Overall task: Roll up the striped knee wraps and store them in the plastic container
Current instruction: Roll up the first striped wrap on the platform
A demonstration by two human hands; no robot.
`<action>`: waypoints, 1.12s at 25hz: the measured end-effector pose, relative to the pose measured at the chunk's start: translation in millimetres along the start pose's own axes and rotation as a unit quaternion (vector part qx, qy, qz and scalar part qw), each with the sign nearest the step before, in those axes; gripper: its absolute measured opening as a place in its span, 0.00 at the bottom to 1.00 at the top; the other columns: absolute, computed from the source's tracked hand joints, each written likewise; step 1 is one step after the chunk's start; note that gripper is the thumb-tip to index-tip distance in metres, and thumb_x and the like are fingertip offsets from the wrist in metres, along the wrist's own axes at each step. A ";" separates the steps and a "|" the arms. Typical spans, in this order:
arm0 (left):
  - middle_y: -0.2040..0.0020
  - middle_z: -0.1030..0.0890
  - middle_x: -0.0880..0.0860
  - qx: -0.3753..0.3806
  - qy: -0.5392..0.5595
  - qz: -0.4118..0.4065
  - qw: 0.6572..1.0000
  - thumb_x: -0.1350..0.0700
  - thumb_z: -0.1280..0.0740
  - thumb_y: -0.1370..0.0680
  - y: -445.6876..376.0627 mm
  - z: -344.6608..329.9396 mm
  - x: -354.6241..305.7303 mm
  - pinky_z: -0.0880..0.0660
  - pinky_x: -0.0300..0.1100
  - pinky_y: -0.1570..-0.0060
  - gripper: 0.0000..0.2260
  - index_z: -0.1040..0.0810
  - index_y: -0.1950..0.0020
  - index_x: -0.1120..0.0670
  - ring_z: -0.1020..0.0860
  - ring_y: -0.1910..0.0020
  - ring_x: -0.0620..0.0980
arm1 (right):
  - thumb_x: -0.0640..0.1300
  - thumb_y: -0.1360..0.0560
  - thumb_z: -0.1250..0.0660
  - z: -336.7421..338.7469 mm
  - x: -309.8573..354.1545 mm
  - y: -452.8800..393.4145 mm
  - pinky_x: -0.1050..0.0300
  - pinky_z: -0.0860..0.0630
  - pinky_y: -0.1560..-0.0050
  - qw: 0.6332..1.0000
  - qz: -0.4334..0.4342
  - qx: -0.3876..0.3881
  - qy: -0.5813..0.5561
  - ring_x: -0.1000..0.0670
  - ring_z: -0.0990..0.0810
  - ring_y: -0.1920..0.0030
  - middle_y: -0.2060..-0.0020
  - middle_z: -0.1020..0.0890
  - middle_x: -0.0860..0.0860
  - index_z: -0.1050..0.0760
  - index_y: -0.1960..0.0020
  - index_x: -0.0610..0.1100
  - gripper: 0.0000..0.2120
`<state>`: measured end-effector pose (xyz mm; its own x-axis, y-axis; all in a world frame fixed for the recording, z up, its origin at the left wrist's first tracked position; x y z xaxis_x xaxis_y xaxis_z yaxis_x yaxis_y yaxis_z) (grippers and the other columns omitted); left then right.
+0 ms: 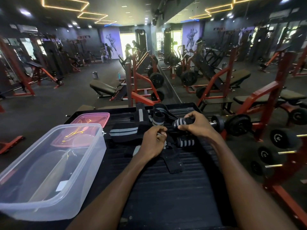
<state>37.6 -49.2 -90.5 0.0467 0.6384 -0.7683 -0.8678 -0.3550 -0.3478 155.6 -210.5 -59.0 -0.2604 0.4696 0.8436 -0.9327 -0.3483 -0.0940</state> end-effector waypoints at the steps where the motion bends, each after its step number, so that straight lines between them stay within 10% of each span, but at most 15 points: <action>1: 0.50 0.18 0.53 -0.007 0.000 -0.001 1.000 0.64 0.35 0.20 -0.1 1.7 -0.9 0.29 0.26 0.61 0.09 0.19 0.43 0.58 0.25 0.64 0.36 | 0.47 0.36 0.18 -3.9 2.7 1.0 0.52 0.21 0.50 1.000 0.005 -0.010 -0.018 0.49 0.19 0.52 0.52 0.18 0.49 0.24 0.49 0.46 0.21; 12: 0.49 0.16 0.50 -0.107 -0.013 0.026 0.994 0.63 0.35 0.22 -3.1 73.6 -37.8 0.31 0.27 0.56 0.08 0.17 0.48 0.56 0.21 0.52 0.45 | 0.37 0.33 0.20 -49.1 67.7 32.1 0.44 0.16 0.57 0.960 -0.018 0.015 -0.278 0.43 0.14 0.58 0.55 0.15 0.40 0.22 0.53 0.40 0.13; 19: 0.52 0.18 0.49 -0.073 -0.159 0.038 0.984 0.57 0.36 0.20 -5.2 182.7 -53.8 0.33 0.35 0.54 0.09 0.16 0.50 0.54 0.22 0.53 0.46 | 0.35 0.32 0.21 -86.3 154.3 53.9 0.41 0.15 0.59 0.967 0.048 0.067 -0.243 0.40 0.14 0.55 0.52 0.16 0.38 0.20 0.53 0.42 0.11; 23: 0.53 0.15 0.57 -0.090 -0.244 0.081 0.962 0.59 0.37 0.22 2.6 253.5 -15.1 0.31 0.39 0.55 0.09 0.16 0.54 0.55 0.18 0.50 0.56 | 0.57 0.48 0.18 -133.4 194.4 57.6 0.42 0.17 0.51 0.983 0.105 0.058 -0.142 0.46 0.15 0.51 0.53 0.15 0.49 0.20 0.54 0.49 0.26; 28: 0.45 0.17 0.58 -0.033 -0.451 0.131 0.882 0.53 0.40 0.24 19.1 303.5 57.8 0.25 0.48 0.45 0.15 0.19 0.43 0.55 0.21 0.45 0.61 | 0.43 0.34 0.19 -196.2 230.7 63.9 0.46 0.16 0.52 0.980 0.153 0.111 -0.056 0.51 0.18 0.57 0.58 0.19 0.51 0.19 0.49 0.43 0.17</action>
<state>-126.4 188.2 21.6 -0.5897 0.8017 -0.0979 -0.7583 -0.5913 -0.2745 -13.1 34.8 25.9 -0.4788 0.2284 0.8477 -0.7351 -0.6322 -0.2448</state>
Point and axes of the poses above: each hand's wrist, its own y-axis away from the middle knuckle, its own z-axis out of the back of the hand, x = y × z, the point moved 3 cm from there along -y, towards the middle knuckle
